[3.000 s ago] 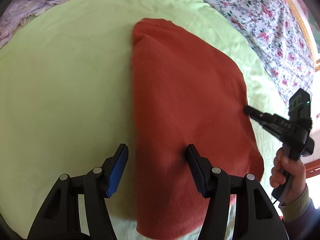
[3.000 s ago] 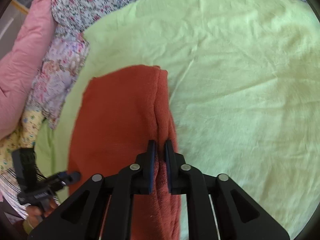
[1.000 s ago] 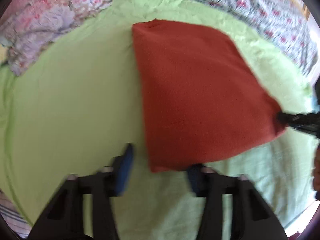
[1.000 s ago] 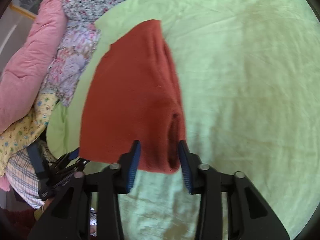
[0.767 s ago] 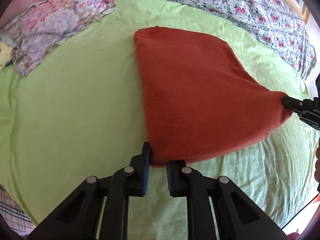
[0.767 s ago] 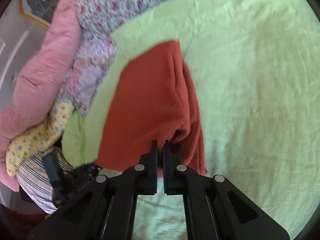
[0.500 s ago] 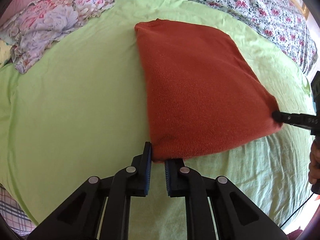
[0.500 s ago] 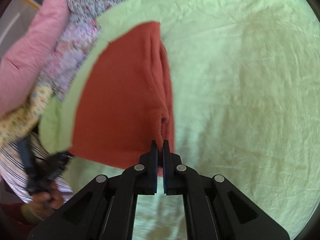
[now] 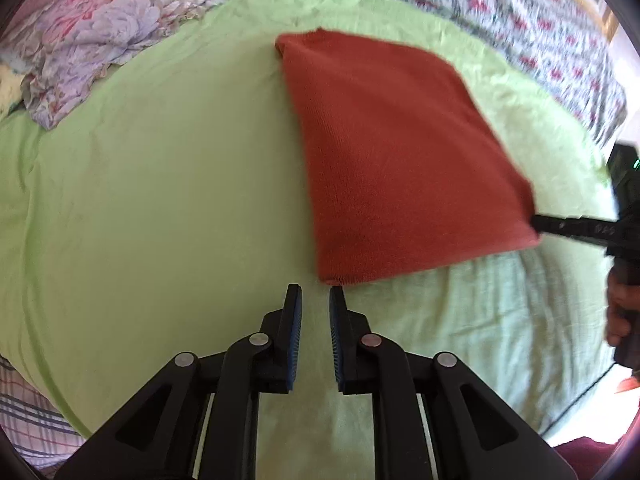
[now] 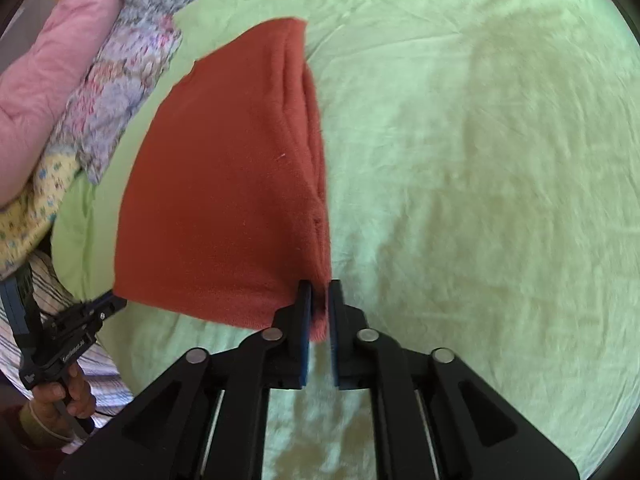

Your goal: Fold small clothes

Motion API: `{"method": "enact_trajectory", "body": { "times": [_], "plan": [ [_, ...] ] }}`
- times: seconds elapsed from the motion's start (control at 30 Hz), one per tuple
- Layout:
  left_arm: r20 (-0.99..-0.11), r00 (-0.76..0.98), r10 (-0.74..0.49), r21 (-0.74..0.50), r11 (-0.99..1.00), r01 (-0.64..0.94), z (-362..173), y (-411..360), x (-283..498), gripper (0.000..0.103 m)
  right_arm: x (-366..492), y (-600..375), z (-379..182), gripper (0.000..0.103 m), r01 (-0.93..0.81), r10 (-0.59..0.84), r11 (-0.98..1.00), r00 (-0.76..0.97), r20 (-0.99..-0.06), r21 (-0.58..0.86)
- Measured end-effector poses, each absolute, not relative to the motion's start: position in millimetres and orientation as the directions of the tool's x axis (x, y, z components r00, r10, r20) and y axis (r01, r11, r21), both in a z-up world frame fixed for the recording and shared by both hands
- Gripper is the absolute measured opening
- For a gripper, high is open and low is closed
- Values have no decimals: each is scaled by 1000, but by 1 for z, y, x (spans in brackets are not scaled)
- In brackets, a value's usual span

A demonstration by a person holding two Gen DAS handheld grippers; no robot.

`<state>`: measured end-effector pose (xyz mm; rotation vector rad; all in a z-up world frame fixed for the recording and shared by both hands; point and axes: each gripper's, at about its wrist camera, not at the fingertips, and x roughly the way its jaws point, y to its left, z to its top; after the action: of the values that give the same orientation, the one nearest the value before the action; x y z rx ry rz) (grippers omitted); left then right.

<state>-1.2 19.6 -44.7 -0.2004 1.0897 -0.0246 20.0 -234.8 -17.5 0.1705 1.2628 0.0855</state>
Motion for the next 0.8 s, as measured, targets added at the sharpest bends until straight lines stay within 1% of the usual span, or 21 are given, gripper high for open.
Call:
{"method": "enact_trajectory", "body": {
  "times": [0.1,0.17,0.2,0.23,0.27,0.4,0.5,0.57,0.6,0.63,0.7,0.8],
  "plan": [
    [-840,513,-180,-247,967,-66,-22,30,-5,13,11,-241,0,12,52,153,982,342,-927,181],
    [-809,541,-230,-300,953,-45,-9,32,-1,13,7,-237,20,12,26,179,978,404,-897,207],
    [-792,553,-259,-329,944,-29,-4,32,4,15,9,-233,26,12,8,192,977,422,-886,215],
    [-774,559,-299,-363,932,-4,-1,30,11,19,12,-228,29,12,-12,209,974,429,-879,226],
    [-769,559,-309,-369,930,6,-2,28,17,20,17,-222,30,12,-30,237,968,430,-871,248],
    [-796,523,-305,-354,935,5,-20,17,37,20,40,-201,14,12,-78,275,960,414,-868,268],
    [-824,481,-299,-342,940,-2,-40,12,47,20,47,-196,-1,12,-81,251,968,386,-888,239],
    [-837,462,-292,-331,944,-3,-53,11,53,20,48,-200,-15,12,-62,198,980,357,-913,188],
    [-841,454,-293,-333,943,-7,-60,11,56,20,49,-205,-22,11,-50,191,981,343,-920,185],
    [-840,453,-298,-337,942,-6,-64,9,57,20,50,-212,-30,8,-29,199,979,332,-922,200],
    [-842,457,-286,-320,948,3,-68,7,58,20,50,-218,-36,8,-7,222,972,332,-917,233],
    [-844,459,-278,-306,952,14,-68,3,59,20,51,-216,-36,8,-28,205,978,332,-921,207]
  ]
}}
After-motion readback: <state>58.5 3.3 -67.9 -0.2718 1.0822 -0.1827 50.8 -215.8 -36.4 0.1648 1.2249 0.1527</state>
